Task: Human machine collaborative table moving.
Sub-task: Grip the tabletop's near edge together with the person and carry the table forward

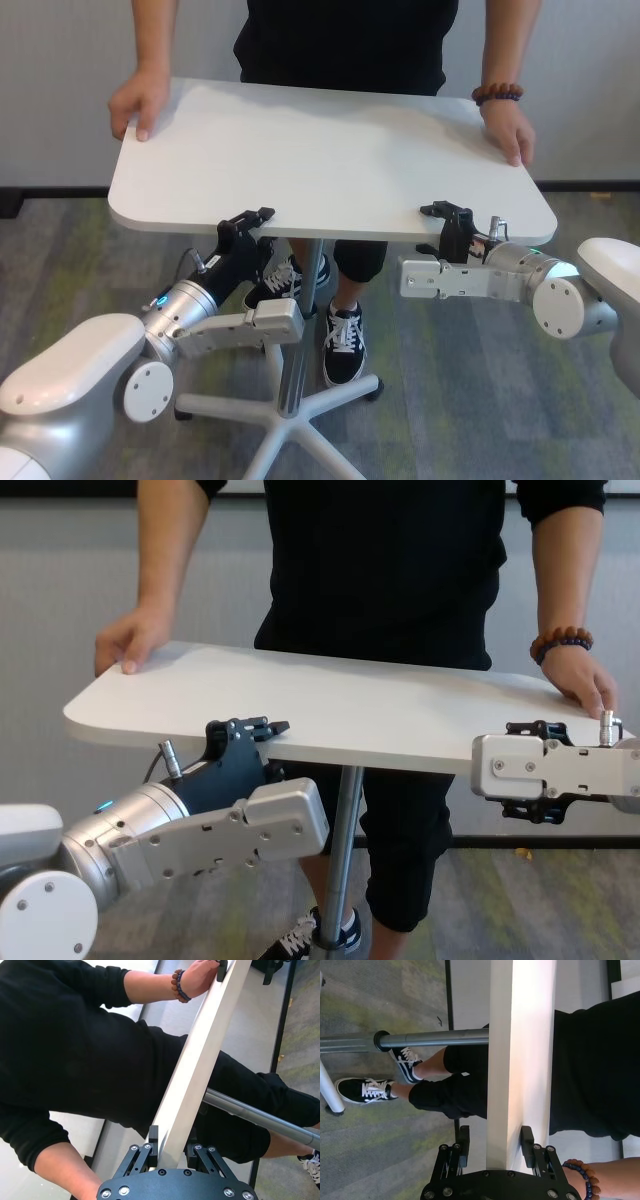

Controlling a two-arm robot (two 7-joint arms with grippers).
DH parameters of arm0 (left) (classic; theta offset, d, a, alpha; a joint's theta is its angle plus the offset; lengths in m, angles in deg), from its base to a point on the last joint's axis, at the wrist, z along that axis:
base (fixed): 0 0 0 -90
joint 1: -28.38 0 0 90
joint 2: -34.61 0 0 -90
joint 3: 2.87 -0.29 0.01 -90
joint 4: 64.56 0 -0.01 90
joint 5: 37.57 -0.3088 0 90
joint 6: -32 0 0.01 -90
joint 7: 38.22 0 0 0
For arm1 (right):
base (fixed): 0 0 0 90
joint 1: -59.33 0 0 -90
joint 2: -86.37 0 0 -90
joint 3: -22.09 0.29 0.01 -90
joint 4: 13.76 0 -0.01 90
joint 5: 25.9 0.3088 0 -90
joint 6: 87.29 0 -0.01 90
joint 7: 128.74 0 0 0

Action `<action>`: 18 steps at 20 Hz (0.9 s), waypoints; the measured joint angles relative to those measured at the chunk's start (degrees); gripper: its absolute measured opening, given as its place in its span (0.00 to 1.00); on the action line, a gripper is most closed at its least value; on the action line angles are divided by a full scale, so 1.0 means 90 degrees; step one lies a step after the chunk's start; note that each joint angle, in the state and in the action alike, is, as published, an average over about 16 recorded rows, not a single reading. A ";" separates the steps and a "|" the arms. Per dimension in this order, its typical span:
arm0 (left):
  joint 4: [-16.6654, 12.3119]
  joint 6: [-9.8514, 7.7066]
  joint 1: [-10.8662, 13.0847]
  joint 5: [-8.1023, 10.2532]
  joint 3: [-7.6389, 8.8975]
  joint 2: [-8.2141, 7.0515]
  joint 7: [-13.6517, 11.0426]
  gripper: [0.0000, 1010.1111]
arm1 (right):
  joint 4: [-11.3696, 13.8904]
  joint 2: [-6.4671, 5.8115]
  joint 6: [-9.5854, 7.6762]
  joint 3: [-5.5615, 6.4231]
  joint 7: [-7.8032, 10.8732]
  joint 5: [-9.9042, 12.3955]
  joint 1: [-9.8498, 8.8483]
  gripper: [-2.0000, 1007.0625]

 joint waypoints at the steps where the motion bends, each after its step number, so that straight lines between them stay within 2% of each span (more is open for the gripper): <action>1: 0.0028 -0.0009 -0.0014 0.0022 0.0003 0.0008 -0.0037 0.31 | 0.0022 -0.0007 -0.0039 -0.0005 0.0012 -0.0015 -0.0006 0.60; 4: 0.0116 -0.0096 -0.0064 0.0075 -0.0005 0.0027 -0.0177 0.31 | 0.0054 -0.0021 -0.0104 -0.0009 0.0033 -0.0041 -0.0023 0.60; 9: 0.0256 -0.0378 -0.0156 0.0095 -0.0088 0.0042 -0.0433 0.31 | 0.0029 -0.0024 -0.0085 -0.0002 0.0057 -0.0044 -0.0029 0.60; 14: 0.0491 -0.0662 -0.0287 0.0089 -0.0217 0.0079 -0.0681 0.31 | -0.0003 -0.0022 -0.0051 0.0003 0.0076 -0.0040 -0.0030 0.60; 18: 0.0715 -0.0825 -0.0396 0.0018 -0.0356 0.0121 -0.0747 0.31 | -0.0017 -0.0019 -0.0029 0.0006 0.0081 -0.0035 -0.0028 0.60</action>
